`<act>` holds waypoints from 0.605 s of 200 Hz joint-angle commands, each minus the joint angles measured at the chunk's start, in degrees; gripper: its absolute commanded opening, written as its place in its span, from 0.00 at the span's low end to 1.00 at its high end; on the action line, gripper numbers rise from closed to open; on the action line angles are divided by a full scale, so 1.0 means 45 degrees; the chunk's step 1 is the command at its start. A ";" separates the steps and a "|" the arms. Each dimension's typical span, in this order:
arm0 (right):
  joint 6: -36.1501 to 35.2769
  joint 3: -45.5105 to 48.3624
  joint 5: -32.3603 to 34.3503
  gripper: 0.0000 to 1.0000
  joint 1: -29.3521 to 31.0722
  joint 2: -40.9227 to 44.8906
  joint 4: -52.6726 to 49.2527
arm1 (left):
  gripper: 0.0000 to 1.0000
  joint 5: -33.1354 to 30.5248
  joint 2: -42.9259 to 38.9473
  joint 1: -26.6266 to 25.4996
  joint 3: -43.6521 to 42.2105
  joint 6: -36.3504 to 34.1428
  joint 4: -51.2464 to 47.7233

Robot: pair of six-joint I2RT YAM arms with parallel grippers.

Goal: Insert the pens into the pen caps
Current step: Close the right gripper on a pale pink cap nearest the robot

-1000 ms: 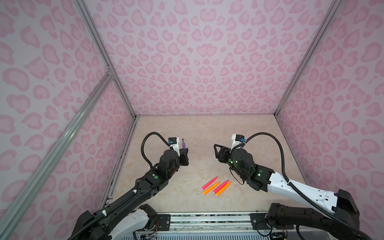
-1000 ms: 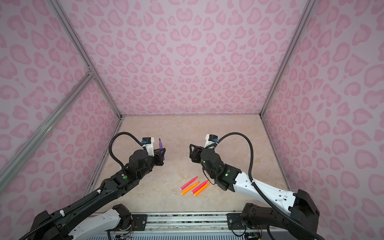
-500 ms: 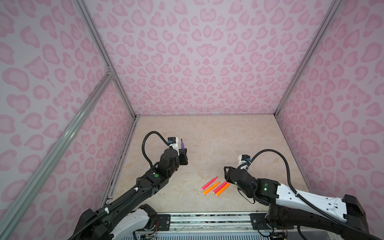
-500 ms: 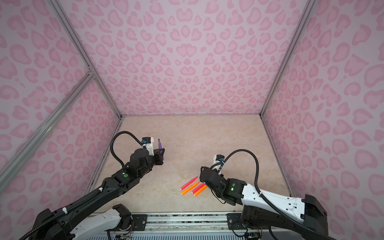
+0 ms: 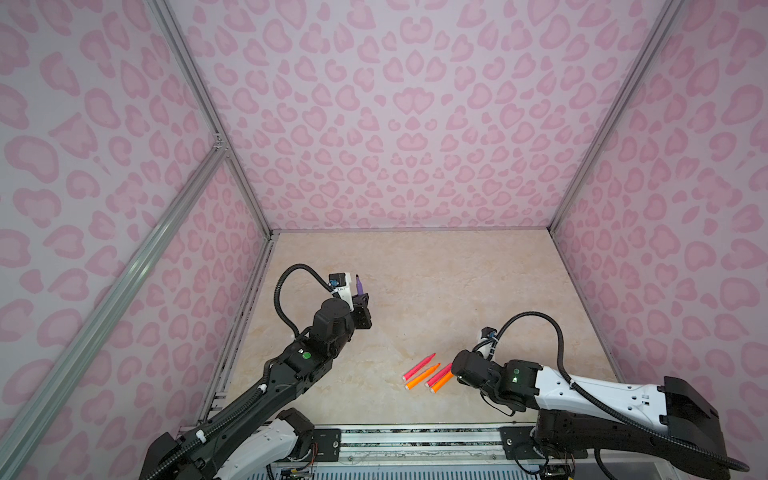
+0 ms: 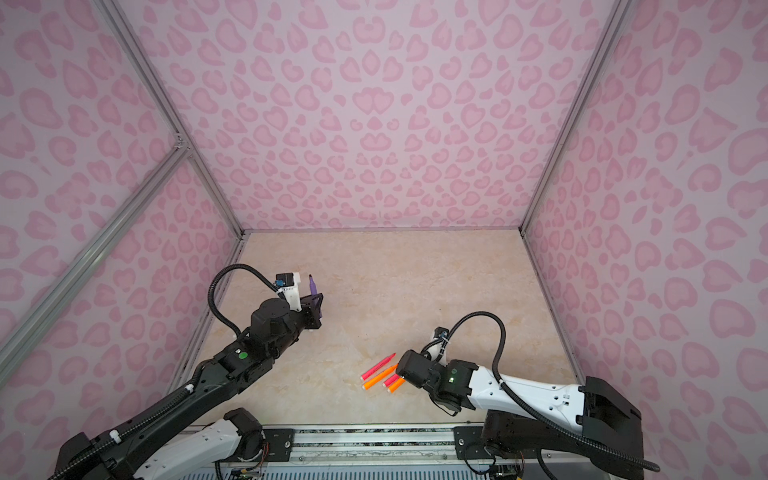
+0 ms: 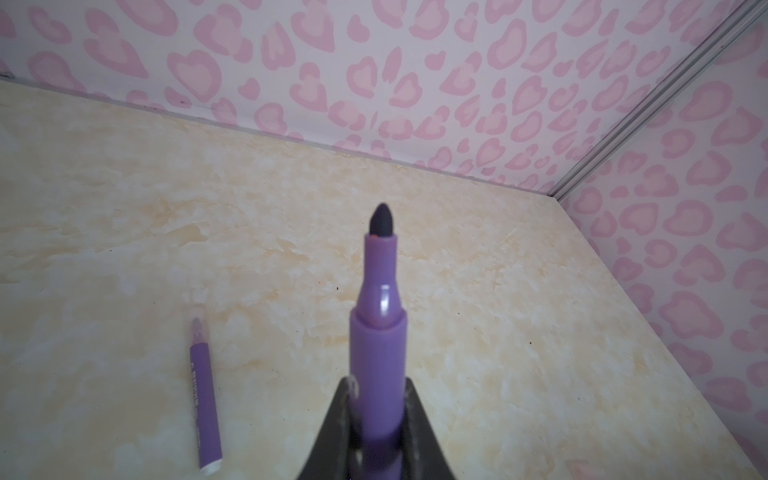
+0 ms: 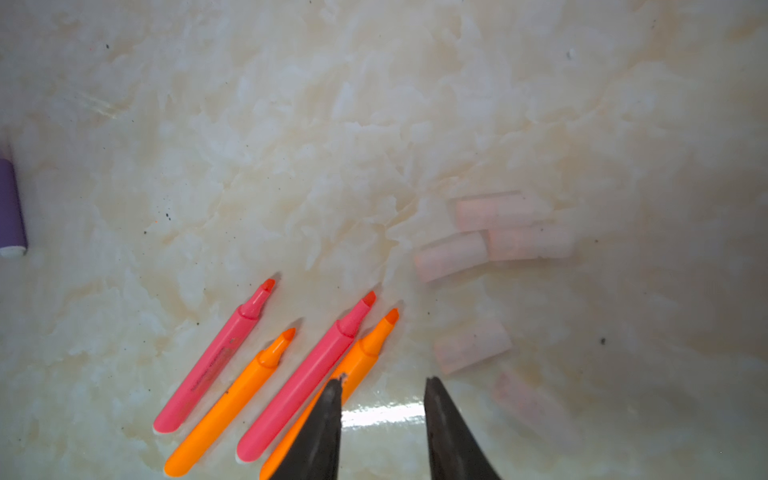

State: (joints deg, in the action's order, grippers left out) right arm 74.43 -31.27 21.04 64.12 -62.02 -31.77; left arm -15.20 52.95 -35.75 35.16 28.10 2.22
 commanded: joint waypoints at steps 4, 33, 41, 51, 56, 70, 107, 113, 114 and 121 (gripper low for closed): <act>0.0130 0.0824 -0.1286 0.33 0.0273 0.0207 -0.0390 | 0.03 -0.0439 -0.0442 0.0014 -0.0152 -0.0189 -0.0189; 0.0335 0.1230 -0.1524 0.33 0.0576 -0.0132 -0.0544 | 0.03 -0.0607 -0.0843 0.0014 -0.0275 -0.0377 -0.0187; 0.0320 0.1208 -0.1530 0.33 0.0576 -0.0280 -0.0665 | 0.03 -0.0654 -0.0900 0.0024 -0.0266 -0.0422 -0.0236; 0.0289 0.1203 -0.1516 0.33 0.0586 -0.0396 -0.0785 | 0.03 -0.0773 -0.0945 0.0014 -0.0273 -0.0462 -0.0293; 0.0310 0.1218 -0.1477 0.33 0.0582 -0.0423 -0.0820 | 0.03 -0.0862 -0.0982 0.0014 -0.0305 -0.0478 -0.0332; 0.0524 0.1389 -0.1344 0.33 0.0576 -0.0336 -0.1007 | 0.03 -0.1063 -0.1058 0.0025 -0.0373 -0.0502 -0.0342; 0.0728 0.1849 -0.0918 0.38 0.0540 0.0259 -0.0870 | 0.03 -0.1147 -0.1104 0.0021 -0.0303 -0.0598 -0.0445; 0.0744 0.1858 -0.0845 0.39 0.0530 0.0265 -0.0889 | 0.03 -0.1152 -0.1140 0.0019 -0.0293 -0.0599 -0.0454; 0.0744 0.1864 -0.0836 0.39 0.0523 0.0256 -0.0889 | 0.03 -0.1153 -0.1151 0.0017 -0.0293 -0.0609 -0.0454; 0.0773 0.1917 -0.0695 0.40 0.0509 0.0220 -0.0863 | 0.03 -0.1153 -0.1170 0.0014 -0.0293 -0.0636 -0.0483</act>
State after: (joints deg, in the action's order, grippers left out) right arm 76.77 -23.53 15.73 66.63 -61.06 -34.17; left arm -19.51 48.27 -35.75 33.61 26.17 -0.27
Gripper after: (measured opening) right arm 0.386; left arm 0.172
